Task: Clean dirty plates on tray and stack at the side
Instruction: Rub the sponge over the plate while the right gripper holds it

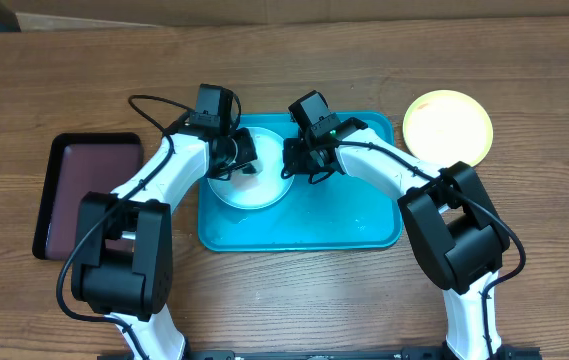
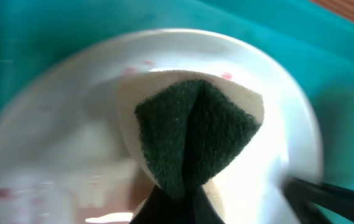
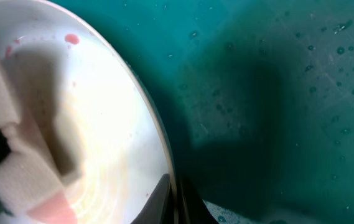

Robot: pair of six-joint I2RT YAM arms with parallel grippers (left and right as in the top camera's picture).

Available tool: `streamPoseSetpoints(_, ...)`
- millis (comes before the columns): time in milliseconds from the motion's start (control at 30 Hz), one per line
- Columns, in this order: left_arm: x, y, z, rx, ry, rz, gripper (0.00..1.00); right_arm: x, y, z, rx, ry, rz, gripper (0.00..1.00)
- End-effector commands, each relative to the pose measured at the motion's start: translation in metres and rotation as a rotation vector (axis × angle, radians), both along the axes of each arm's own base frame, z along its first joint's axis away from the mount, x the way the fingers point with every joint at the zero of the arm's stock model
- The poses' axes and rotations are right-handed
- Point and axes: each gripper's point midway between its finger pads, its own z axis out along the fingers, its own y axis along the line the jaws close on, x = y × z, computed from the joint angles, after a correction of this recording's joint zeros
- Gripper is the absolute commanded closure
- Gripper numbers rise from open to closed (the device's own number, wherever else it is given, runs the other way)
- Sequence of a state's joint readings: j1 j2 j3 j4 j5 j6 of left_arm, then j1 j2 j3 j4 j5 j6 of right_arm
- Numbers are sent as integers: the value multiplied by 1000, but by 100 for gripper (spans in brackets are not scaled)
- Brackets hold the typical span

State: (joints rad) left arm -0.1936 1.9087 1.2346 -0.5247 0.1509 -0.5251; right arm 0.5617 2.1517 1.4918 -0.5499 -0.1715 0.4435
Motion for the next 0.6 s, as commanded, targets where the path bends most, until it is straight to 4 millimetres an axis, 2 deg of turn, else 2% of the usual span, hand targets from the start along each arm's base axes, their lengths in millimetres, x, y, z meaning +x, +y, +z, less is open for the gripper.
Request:
streamPoseSetpoints(0,-3,31,-8,124,17,71,96,-3,-10,-9,-34,15,-10,96)
streamPoseSetpoints(100,-8,51,-10,192,37,78,96,-3,-10,-9,-35,17,-10,96)
streamPoseSetpoints(267,-13,70,-12,197,70,91,96,-3,-10,-9,-35,17,-10,96)
streamPoseSetpoints(367,-12,54,-7,80,80,38,96,-3,-10,-9,-35,17,-10,96)
streamPoseSetpoints(567,4,-5,28,-263,22,-68,96,-6,-10,-10,-32,27,-6,96)
